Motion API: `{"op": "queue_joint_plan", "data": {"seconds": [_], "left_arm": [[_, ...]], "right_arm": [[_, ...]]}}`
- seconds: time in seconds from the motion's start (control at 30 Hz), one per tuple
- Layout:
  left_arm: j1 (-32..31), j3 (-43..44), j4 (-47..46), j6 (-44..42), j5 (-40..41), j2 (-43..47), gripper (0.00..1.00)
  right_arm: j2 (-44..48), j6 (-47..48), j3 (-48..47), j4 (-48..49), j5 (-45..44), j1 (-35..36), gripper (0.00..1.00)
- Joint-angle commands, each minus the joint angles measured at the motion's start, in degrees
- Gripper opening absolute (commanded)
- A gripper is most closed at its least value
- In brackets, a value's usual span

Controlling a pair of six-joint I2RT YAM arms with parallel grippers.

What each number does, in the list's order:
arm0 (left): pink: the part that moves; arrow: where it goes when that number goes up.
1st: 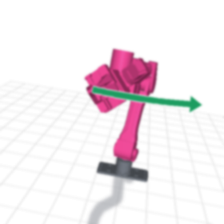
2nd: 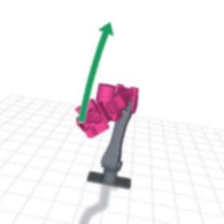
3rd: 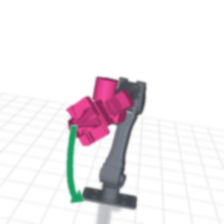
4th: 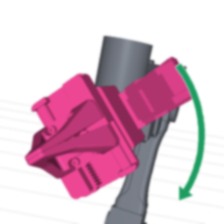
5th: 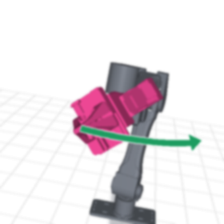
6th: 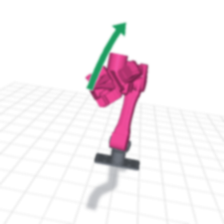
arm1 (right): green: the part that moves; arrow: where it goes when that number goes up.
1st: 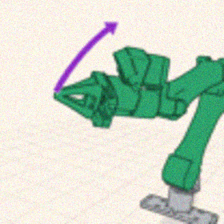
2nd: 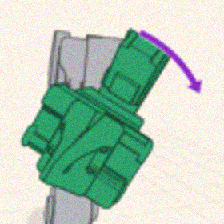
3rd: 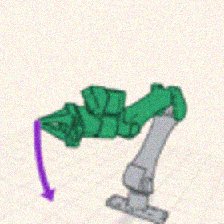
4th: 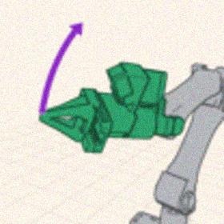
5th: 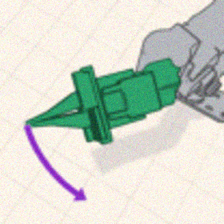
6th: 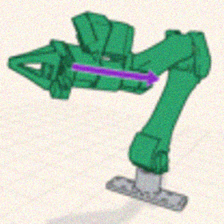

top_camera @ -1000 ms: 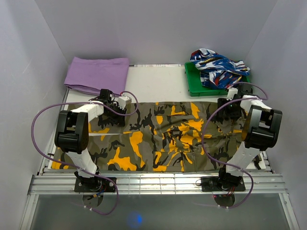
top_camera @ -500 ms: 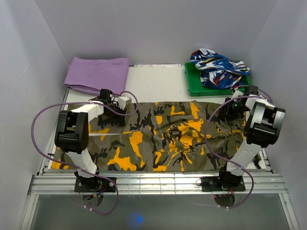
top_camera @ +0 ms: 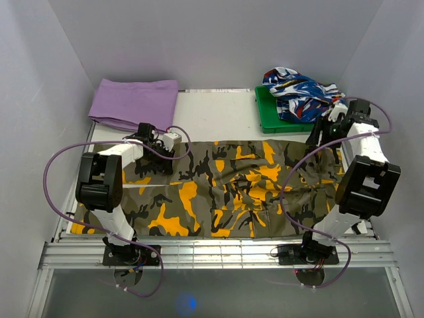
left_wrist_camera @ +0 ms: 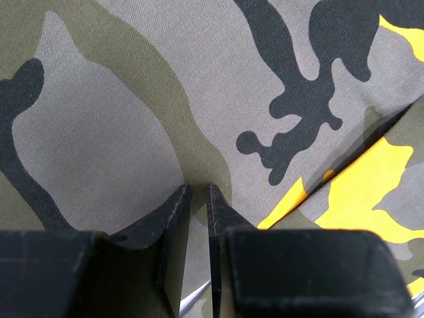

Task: Fold and stack the trousers
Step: Flatten the trousers out

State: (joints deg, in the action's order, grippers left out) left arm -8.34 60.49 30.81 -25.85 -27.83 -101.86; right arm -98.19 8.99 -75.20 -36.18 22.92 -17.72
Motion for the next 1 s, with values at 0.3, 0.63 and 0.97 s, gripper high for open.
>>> {"op": "queue_joint_plan", "data": {"seconds": [0.3,0.63,0.97], "left_arm": [[-0.63,-1.78,1.71,-0.35,1.64,-3.78,0.28],[-0.63,-1.60,2.68,-0.87,2.08,-3.17,0.28],[-0.63,-0.90,3.29,-0.61,2.26,-3.61,0.28]], "right_arm": [[6.44,7.09,0.82,2.85,-11.66,0.31,0.13],[-0.06,5.77,9.54,9.73,-7.82,0.84,0.08],[-2.73,2.79,11.22,9.38,5.90,0.93,0.08]]}}
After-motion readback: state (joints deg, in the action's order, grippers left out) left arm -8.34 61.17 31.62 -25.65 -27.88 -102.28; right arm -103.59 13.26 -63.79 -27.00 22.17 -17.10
